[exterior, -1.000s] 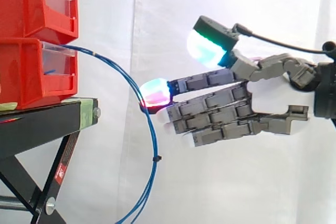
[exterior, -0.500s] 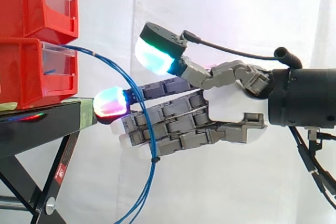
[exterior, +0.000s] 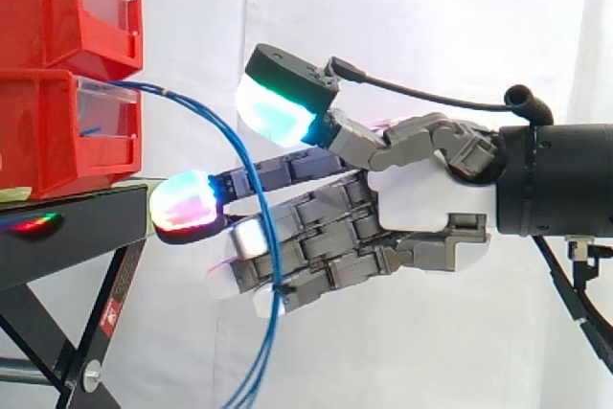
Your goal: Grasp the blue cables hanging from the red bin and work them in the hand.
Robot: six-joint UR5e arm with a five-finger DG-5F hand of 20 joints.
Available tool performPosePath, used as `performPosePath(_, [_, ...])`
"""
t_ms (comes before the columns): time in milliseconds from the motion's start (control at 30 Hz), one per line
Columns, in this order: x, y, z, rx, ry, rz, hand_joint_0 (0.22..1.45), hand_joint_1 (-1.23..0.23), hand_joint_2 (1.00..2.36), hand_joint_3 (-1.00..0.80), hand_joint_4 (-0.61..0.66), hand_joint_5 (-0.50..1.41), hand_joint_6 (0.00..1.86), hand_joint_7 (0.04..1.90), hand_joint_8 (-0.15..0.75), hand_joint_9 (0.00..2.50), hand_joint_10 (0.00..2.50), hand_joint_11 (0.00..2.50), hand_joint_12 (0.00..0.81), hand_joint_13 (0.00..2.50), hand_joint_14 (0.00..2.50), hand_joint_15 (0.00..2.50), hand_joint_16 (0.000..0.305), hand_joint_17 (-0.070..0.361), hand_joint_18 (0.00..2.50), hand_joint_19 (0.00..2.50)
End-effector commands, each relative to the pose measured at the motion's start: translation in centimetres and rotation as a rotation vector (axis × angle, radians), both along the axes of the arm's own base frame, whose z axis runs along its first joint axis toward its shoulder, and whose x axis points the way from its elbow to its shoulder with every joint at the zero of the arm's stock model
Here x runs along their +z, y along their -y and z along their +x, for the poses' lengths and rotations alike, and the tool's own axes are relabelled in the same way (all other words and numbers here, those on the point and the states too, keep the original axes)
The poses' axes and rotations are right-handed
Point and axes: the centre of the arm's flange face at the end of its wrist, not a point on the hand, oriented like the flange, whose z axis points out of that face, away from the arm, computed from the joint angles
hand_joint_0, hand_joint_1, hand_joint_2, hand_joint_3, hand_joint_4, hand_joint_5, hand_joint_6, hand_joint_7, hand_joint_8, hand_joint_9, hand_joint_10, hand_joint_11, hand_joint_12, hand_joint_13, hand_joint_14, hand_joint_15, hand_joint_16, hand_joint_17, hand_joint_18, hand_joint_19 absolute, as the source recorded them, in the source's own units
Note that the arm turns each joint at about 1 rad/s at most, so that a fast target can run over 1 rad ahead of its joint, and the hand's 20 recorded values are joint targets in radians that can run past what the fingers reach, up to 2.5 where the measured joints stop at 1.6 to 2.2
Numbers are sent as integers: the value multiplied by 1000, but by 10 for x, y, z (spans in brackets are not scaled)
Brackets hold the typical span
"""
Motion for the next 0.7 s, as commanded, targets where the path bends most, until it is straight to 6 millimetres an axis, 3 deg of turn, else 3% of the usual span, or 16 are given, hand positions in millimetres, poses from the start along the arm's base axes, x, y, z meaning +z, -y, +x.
performPosePath(0, [3, -1, 0, 18, 3, 0, 866, -520, 1004, -903, 252, -116, 7, 691, 358, 952, 6, 1310, 417, 780, 20, 676, 50, 113, 713, 627])
performPosePath(100, [9, 0, -1, 16, 12, 0, 876, -528, 1005, -900, 266, -86, 7, 713, 343, 995, 61, 1541, 433, 933, 22, 883, 52, 116, 827, 712])
performPosePath(133, [11, 0, -1, 16, 14, -1, 877, -528, 1005, -904, 277, -67, 7, 725, 338, 968, 323, 1544, 438, 1011, 21, 998, 52, 118, 905, 747])
performPosePath(167, [14, 0, -2, 16, 19, -1, 877, -528, 1004, -901, 279, -63, 7, 733, 332, 962, 409, 1546, 435, 1043, 21, 1046, 53, 119, 915, 767])
performPosePath(367, [25, 2, -6, 13, 18, -18, 875, -536, 1003, -923, 313, -2, 9, 804, 324, 851, 1475, 1510, 392, 1309, 0, 1615, 55, 123, 1126, 1023])
performPosePath(567, [35, 5, -12, 10, -1, -24, 873, -543, 1002, -942, 351, 76, 11, 935, 338, 740, 2353, 1557, 392, 1208, 892, 1510, 54, 122, 1217, 1193])
performPosePath(667, [38, 6, -16, 10, -19, -27, 872, -547, 1002, -948, 365, 98, 11, 1017, 346, 692, 2500, 1641, 398, 1154, 1375, 1396, 55, 123, 1266, 1219])
